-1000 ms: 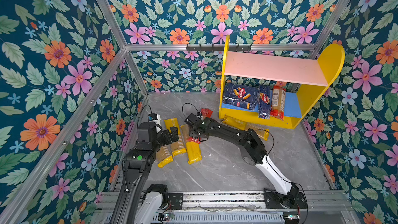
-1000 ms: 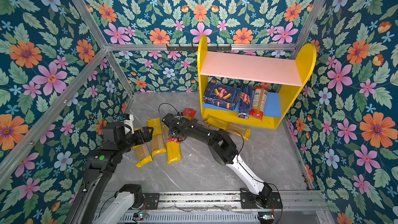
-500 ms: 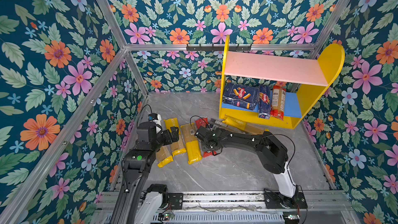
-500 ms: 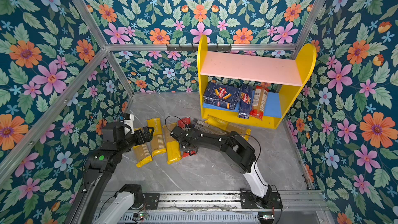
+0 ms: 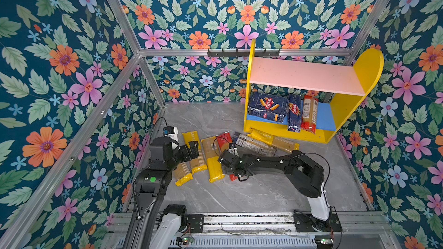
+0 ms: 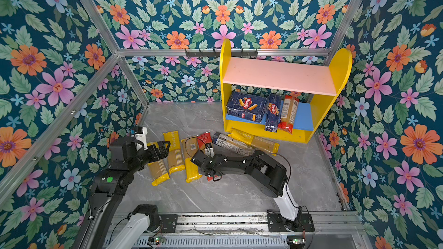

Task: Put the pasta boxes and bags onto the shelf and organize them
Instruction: 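Lift the red-labelled bag upright out of the pile with the right gripper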

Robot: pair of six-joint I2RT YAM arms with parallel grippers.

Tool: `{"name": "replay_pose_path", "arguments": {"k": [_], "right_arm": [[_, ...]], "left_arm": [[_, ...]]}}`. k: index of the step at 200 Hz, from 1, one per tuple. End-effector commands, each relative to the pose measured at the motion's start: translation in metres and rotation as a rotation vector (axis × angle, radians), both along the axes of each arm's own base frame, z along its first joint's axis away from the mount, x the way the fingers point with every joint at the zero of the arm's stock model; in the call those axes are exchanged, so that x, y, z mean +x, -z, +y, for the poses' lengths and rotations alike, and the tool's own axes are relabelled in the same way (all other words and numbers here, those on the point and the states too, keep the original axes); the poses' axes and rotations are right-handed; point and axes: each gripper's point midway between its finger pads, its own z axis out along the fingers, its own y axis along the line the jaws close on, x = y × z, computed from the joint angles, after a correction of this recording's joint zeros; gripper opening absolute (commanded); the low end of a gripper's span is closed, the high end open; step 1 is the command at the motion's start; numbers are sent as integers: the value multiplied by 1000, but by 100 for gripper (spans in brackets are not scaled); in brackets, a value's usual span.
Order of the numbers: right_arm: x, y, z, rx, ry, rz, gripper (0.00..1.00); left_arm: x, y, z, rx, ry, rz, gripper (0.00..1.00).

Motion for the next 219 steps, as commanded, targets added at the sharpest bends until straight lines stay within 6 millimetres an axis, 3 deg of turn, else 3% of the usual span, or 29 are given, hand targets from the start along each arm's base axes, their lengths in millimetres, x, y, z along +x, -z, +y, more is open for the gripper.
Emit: {"name": "replay_pose_path", "arguments": {"k": [1,37,67,96,117,181,219], "right_arm": [[-23,32,-7,-34,-8,140,94],[-26,47,-19,-95,6,155,87],[-35,61,-33,-127,28,185,51],[-44,58,-39,-124,22,186,34],[-50,48,-39,-108,1,178,24],[-65,-9,-40,-5,-35,124,15],[-70,-51,-66,12,-13,74,15]], "left_arm": [[-3,-2,2,10,-5,-1,100],[-7,-4,2,8,-3,-10,100],[-7,-4,2,7,-2,-11,100],[-7,-3,2,8,0,-10,100],[-8,-5,3,13,-3,-15,100],[-10,-5,2,13,2,-14,100],[-8,-2,-4,-9,32,-9,100]]}}
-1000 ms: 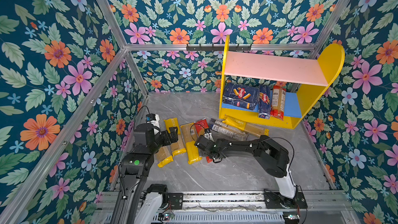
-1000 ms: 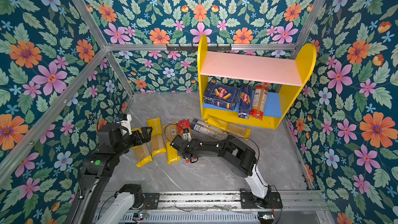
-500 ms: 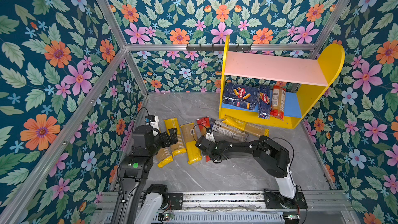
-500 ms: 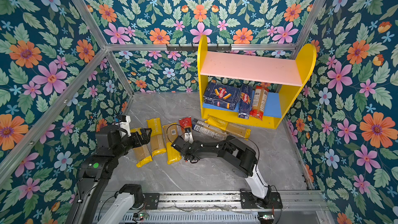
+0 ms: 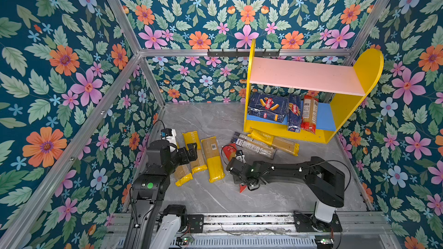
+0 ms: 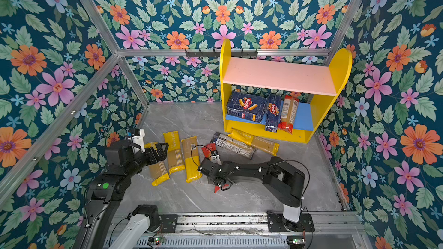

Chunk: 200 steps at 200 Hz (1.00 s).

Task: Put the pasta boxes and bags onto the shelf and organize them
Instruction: 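Lift the red-labelled bag upright out of the pile with the right gripper, then carry the red bag to the shelf with right gripper while left moves toward shelf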

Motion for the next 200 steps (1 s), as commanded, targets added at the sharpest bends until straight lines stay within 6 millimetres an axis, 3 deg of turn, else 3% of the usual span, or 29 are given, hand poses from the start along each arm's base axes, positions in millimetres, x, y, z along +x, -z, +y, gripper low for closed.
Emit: {"name": "replay_pose_path", "arguments": {"k": [1,66,120,158,200], "right_arm": [[-4,-22,-22,-26,30,-23,15],[-13,-103,-104,-19,139,-178,14],[-15,-143,-174,-23,271,-251,13],[-13,-166,-228,-2,389,-294,14],[-7,-182,-263,11,465,-328,15]], "left_arm": [[2,0,-6,-12,31,-3,100],[12,2,-26,-101,105,3,100],[18,4,-51,-195,199,5,99],[15,11,-95,-135,303,15,99],[17,14,-160,-80,418,9,99]]}}
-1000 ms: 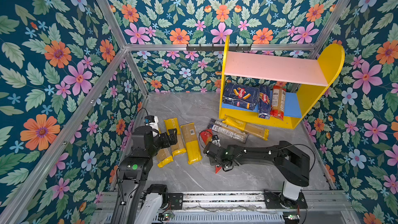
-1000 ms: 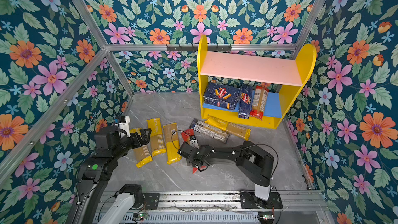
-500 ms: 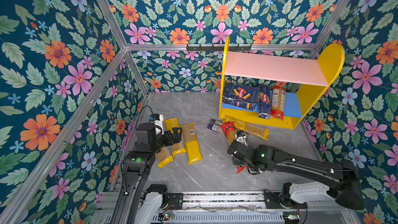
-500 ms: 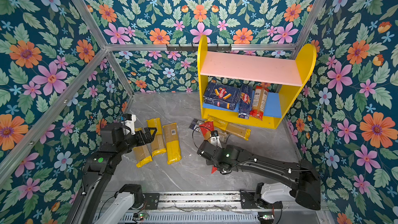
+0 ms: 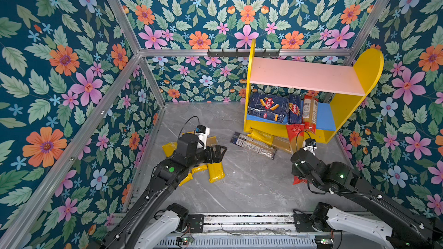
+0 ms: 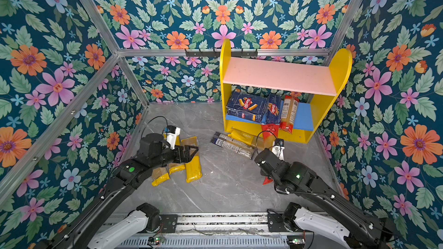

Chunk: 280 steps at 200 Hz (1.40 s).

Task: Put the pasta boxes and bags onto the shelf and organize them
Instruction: 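Carry the red bag to the shelf with right gripper while left moves toward shelf, then lower the red bag onto the blue shelf beside the white-labelled bag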

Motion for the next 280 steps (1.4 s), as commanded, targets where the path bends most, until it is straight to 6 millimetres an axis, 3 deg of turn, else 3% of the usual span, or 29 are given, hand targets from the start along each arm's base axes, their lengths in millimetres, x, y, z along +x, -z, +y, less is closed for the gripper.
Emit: {"name": "replay_pose_path", "arguments": {"k": [1,37,71,182,280], "right_arm": [[12,-17,-16,-23,36,-73,15],[29,-22,-38,-15,95,-74,15],[49,-32,-66,-48,164,-85,15],[139,-42,-121,16,220,-131,15],[175,-28,-161,61,261,-131,14]], "left_arm": [[15,-12,-22,7,-20,-75,99],[17,-13,-70,75,63,-110,98],[26,-17,-93,86,90,-133,99],[48,-15,-113,133,113,-175,100],[57,-7,-113,180,109,-186,100]]}}
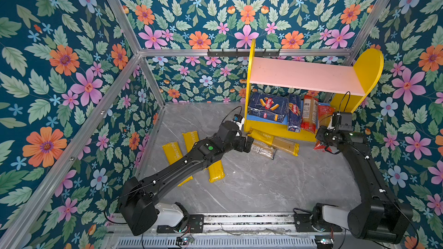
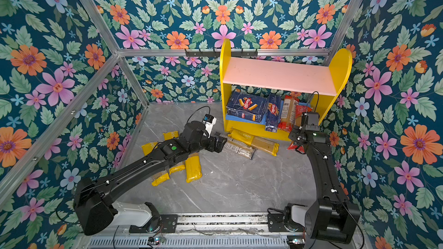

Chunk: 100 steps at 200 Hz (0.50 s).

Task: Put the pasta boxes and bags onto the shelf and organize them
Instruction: 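Lower the red bag onto the blue shelf beside the white-labelled bag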

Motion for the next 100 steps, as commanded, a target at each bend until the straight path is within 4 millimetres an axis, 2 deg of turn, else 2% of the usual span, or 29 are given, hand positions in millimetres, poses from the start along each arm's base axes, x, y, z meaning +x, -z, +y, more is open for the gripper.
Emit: {"name": "replay_pose_path", "arguments": {"k": [1,51,100], "right_arm": [[29,-28,-9,-20,-12,-141,14],[50,-27,-23,-14,-13,-148,14],[66,-17,-29,-45,-21,-135,14]], "left_arm": [[5,-4,-2,4,4,-31,100],[9,2,-1,17,6,-25,100],[14,6,2,19,2,-23,100]]}}
